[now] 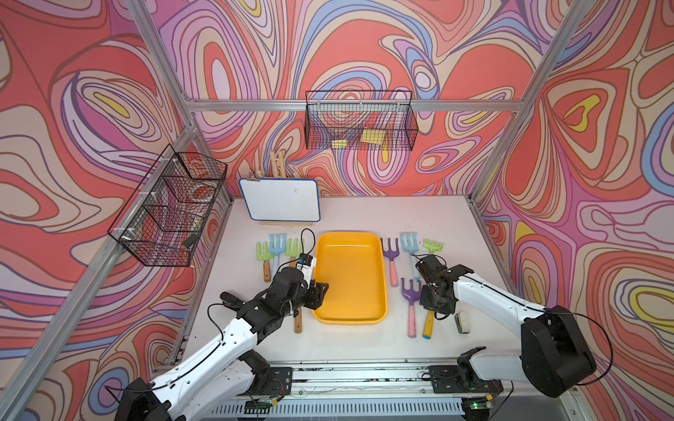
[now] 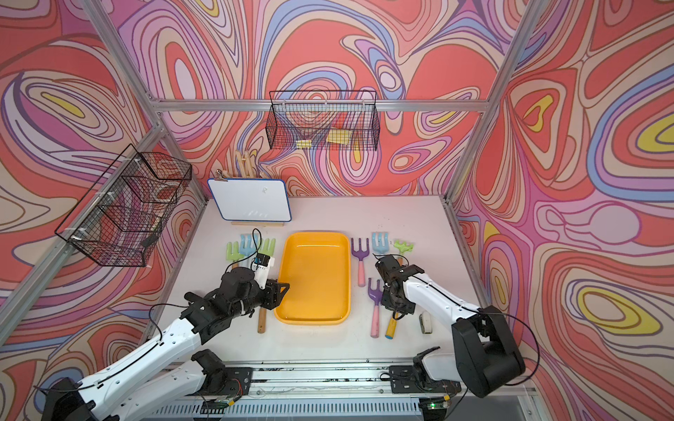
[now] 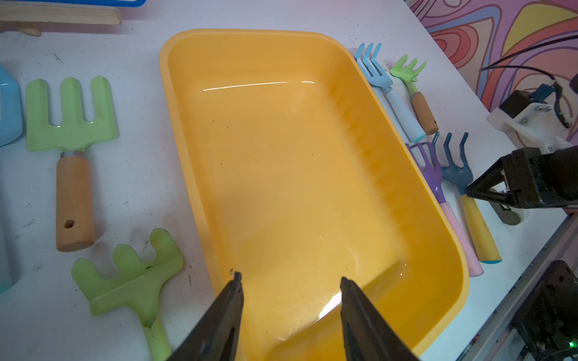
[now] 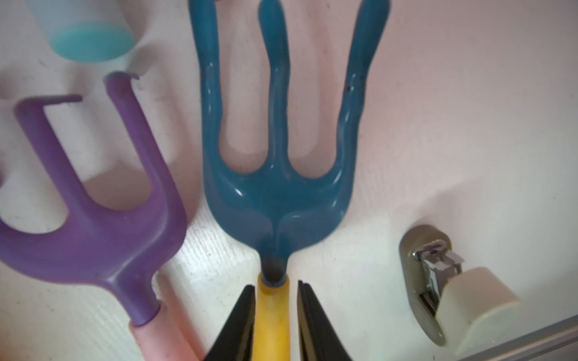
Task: Take the hand rake out of the storage box
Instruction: Place the rake at the center of the board, then reset both arms
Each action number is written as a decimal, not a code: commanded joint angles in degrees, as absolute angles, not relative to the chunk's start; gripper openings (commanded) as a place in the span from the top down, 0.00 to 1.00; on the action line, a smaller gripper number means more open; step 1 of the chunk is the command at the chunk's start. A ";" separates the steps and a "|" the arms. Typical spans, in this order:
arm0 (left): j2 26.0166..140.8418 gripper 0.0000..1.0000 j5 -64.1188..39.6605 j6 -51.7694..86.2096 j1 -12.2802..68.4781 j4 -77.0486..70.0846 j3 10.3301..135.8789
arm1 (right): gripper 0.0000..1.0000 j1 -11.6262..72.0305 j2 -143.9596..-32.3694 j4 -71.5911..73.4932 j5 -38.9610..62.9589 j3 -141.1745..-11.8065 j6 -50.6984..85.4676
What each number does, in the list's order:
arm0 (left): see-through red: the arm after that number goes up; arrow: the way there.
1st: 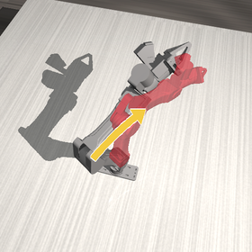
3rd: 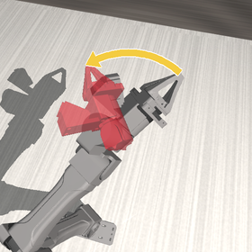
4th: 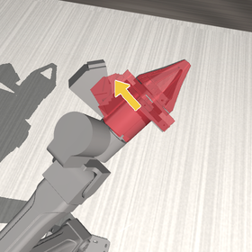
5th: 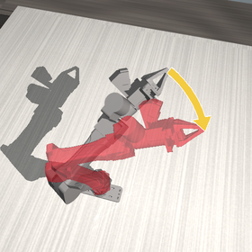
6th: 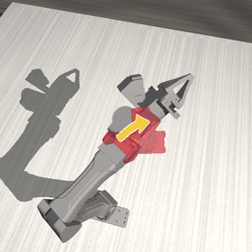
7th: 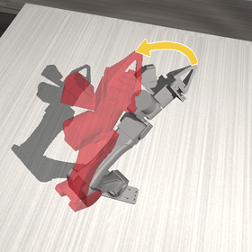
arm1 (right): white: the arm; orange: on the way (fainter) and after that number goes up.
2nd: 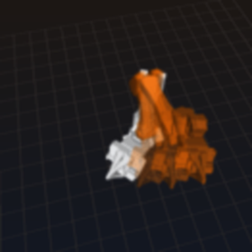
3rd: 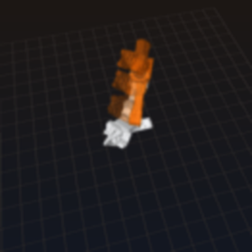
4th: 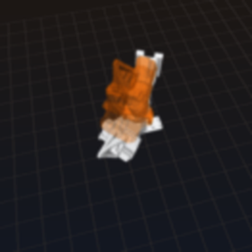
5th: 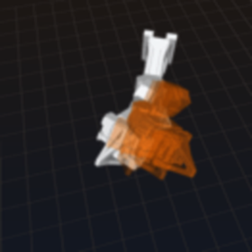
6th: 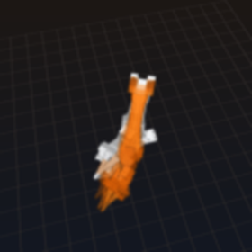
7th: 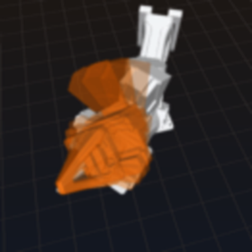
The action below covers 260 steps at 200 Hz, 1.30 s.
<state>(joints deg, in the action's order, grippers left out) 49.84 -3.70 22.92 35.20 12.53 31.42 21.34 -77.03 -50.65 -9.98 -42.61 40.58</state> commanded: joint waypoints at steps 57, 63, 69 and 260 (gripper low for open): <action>49.60 0.45 -1.61 22.93 34.98 12.65 31.29 | 0.55 21.27 -72.10 -48.22 -11.17 -42.78 39.96; 49.49 0.45 -1.02 22.94 34.98 12.78 31.29 | 0.52 21.19 -70.54 -47.80 -10.91 -42.63 39.84; 49.33 0.44 -0.27 22.92 34.97 12.99 31.29 | 0.50 21.26 -69.03 -47.37 -10.77 -42.60 39.66; 46.15 0.25 34.07 -2.23 27.68 -21.19 19.77 | 0.02 21.03 -80.71 -3.06 -24.05 -49.80 4.07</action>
<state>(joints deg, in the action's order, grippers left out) 45.17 30.72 10.74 32.25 -2.57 27.11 21.32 -76.01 -15.64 -17.39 -50.26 10.83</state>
